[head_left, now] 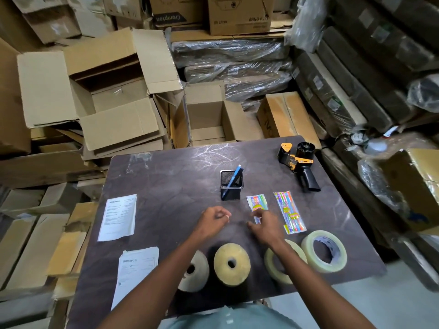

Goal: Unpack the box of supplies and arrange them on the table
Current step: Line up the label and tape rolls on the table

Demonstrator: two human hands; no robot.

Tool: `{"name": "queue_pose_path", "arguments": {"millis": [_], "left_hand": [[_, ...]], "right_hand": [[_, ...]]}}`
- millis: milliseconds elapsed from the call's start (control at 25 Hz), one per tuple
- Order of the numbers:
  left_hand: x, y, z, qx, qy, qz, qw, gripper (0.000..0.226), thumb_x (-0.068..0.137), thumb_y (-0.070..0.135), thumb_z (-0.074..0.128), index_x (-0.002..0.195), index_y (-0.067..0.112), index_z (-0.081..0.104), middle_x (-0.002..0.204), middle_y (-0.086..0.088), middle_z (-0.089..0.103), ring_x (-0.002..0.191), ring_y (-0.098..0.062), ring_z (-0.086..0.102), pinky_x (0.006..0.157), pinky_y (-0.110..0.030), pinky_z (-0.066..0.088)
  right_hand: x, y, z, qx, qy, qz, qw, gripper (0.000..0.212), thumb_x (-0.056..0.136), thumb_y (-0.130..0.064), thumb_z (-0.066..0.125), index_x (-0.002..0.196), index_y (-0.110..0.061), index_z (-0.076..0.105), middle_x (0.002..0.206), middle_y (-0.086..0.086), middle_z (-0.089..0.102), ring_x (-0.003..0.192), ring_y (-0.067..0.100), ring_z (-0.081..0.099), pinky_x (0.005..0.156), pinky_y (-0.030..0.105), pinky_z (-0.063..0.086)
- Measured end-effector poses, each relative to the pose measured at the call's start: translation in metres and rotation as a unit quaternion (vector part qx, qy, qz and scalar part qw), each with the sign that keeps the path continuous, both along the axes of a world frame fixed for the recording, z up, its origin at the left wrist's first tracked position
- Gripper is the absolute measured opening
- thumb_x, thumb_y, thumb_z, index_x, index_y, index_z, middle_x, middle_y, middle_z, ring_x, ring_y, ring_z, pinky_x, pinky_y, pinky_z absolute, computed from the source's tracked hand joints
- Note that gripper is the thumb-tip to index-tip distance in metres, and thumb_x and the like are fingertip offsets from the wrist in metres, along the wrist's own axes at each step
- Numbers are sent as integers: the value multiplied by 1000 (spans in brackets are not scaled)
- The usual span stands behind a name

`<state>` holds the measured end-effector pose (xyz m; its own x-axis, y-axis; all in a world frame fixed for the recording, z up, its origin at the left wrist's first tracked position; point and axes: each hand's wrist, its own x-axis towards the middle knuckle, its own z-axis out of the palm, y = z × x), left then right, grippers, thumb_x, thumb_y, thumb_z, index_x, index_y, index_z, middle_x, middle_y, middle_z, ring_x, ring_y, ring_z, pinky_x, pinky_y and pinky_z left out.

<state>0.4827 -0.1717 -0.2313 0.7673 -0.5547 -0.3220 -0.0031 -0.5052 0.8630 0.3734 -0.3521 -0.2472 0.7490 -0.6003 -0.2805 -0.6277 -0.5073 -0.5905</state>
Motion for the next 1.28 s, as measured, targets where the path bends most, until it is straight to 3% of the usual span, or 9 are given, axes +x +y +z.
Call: {"name": "queue_pose_path", "arguments": {"millis": [120,200,280,400,600,760,920,1080,1280], "left_hand": [[-3,35,3,41,-37,-36,998,6,80,31,71,85,28,73,84,7,74,86,-12,70,87,-30,56],[-9,60,9,41,-51,-35,997,13,81,34,76,91,27,73,87,9,74,82,-7,69,81,-27,56],[-18,85,15,42,-61,-27,997,25,76,47,79,93,29,73,87,12,74,79,-2,68,74,-23,56],[-37,122,14,47,-65,-10,997,45,63,64,81,96,35,70,91,15,72,86,0,68,76,-22,56],[-73,158,4,11,-102,-2,995,89,50,62,91,128,36,58,130,25,59,122,5,55,104,-24,46],[-89,170,-15,21,-107,-19,994,128,42,62,94,151,34,33,153,24,39,141,6,33,115,-24,32],[-93,171,-21,-10,-118,14,993,106,45,42,97,139,34,48,137,24,55,128,5,51,107,-29,46],[-93,171,-23,-14,-118,35,992,98,43,42,97,130,33,53,123,21,64,114,1,60,98,-34,52],[-95,167,-18,-24,-127,31,991,89,44,38,94,123,35,53,115,19,64,106,-2,62,91,-33,53]], "right_hand": [[-9,28,18,128,-33,65,989,15,84,-26,78,93,-15,73,91,5,75,81,10,66,77,24,51],[-23,46,25,170,-35,106,979,20,87,-34,75,87,-14,71,85,6,75,75,5,63,78,30,52],[-36,60,29,191,-23,129,973,35,81,-55,75,92,-22,69,87,-4,73,80,-1,64,80,25,52],[-48,73,31,152,-13,175,973,70,59,-75,78,116,-36,62,116,-17,64,107,-4,60,96,19,47],[-67,88,27,100,-16,216,971,124,38,-69,90,146,-39,37,139,-13,41,130,2,40,112,24,36],[-84,100,11,91,-18,187,978,142,37,-61,92,155,-39,16,139,-10,36,131,5,36,111,26,34],[-99,112,5,119,-75,95,985,133,49,-34,95,156,-27,17,139,-10,44,128,6,43,101,8,30],[-104,123,6,109,-116,51,986,99,48,-37,96,133,-35,44,123,-20,59,113,0,58,95,29,50],[-107,127,12,93,-130,17,987,89,45,-38,94,123,-39,49,113,-23,63,106,-4,60,89,25,51]]}}
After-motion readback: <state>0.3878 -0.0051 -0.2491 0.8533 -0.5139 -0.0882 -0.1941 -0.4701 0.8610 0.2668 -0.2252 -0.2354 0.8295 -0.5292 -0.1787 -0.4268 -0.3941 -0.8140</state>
